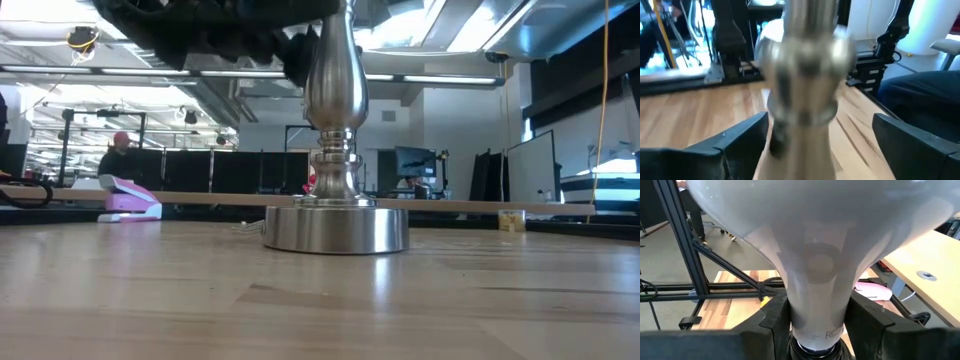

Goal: Screw lightbulb
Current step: Insert the light bulb into the lamp

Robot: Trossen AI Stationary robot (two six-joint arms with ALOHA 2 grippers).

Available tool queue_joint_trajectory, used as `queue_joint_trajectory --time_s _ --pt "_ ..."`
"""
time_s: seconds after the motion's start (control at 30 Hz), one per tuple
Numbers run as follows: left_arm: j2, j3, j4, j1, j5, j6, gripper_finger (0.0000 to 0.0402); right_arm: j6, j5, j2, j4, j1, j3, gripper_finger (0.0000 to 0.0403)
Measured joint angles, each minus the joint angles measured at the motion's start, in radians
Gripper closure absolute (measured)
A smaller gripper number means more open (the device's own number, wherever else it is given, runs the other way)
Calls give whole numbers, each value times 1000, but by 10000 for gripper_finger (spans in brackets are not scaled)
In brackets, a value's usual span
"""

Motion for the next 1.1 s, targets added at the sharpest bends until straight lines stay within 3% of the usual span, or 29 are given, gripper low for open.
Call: queue_joint_trajectory --time_s 0.3,0.6,0.77,0.9,1.1 --pt "1 8 10 5 -15 76 146 -7 17 0 4 0 0 246" --pt "2 8 29 9 0 104 277 -15 8 0 12 1 1 246" --pt "0 9 20 6 -46 76 278 -49 13 0 35 1 -1 246" --pt "-13 11 2 -19 -169 69 278 -72 -10 -13 28 2 17 246" --pt "-39 102 -167 -101 -576 68 278 -112 -45 -43 -123 -3 106 246"
